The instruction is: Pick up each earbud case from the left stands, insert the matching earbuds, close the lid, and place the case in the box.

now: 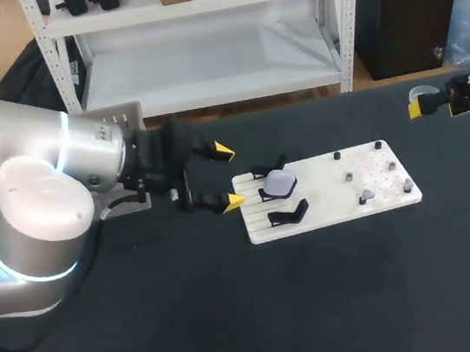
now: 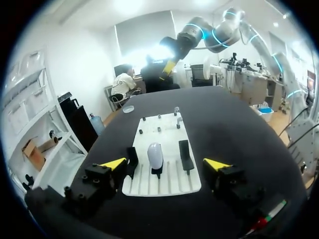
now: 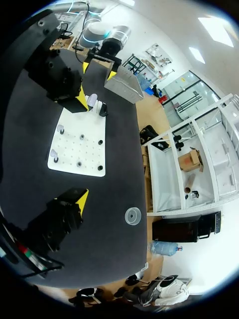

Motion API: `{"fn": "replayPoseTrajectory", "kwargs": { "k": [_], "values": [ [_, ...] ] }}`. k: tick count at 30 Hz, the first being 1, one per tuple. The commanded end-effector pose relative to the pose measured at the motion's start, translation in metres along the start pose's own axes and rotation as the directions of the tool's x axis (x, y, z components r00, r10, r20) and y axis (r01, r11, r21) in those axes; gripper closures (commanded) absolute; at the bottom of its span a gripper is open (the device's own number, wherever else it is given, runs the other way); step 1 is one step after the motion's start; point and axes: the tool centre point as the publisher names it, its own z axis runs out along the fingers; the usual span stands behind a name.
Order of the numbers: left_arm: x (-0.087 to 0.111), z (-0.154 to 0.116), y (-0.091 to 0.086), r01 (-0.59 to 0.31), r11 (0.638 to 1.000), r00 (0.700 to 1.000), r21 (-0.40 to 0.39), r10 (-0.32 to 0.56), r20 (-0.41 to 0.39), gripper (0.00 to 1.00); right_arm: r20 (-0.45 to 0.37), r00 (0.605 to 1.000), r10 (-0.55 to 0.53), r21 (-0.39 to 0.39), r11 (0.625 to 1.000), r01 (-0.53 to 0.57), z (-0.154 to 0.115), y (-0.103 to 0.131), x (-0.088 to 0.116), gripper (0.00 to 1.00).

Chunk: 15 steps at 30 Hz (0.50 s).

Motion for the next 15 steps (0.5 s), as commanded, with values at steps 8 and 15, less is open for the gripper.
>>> {"fn": "replayPoseTrajectory", "kwargs": {
  "k": [8, 15],
  "values": [
    [0.018, 0.040, 0.009, 0.084, 0.996, 0.996, 0.040, -0.084, -0.013, 0.03, 0.000, 1.000, 0.000, 0.000, 1.000, 0.000, 0.000, 0.000, 0.000, 0.00],
    [0.018, 0.052, 0.012, 0.096, 0.995, 0.995, 0.042, -0.095, -0.011, 0.19, 0.000, 1.000, 0.000, 0.000, 1.000, 0.000, 0.000, 0.000, 0.000, 0.00]
  ]
}}
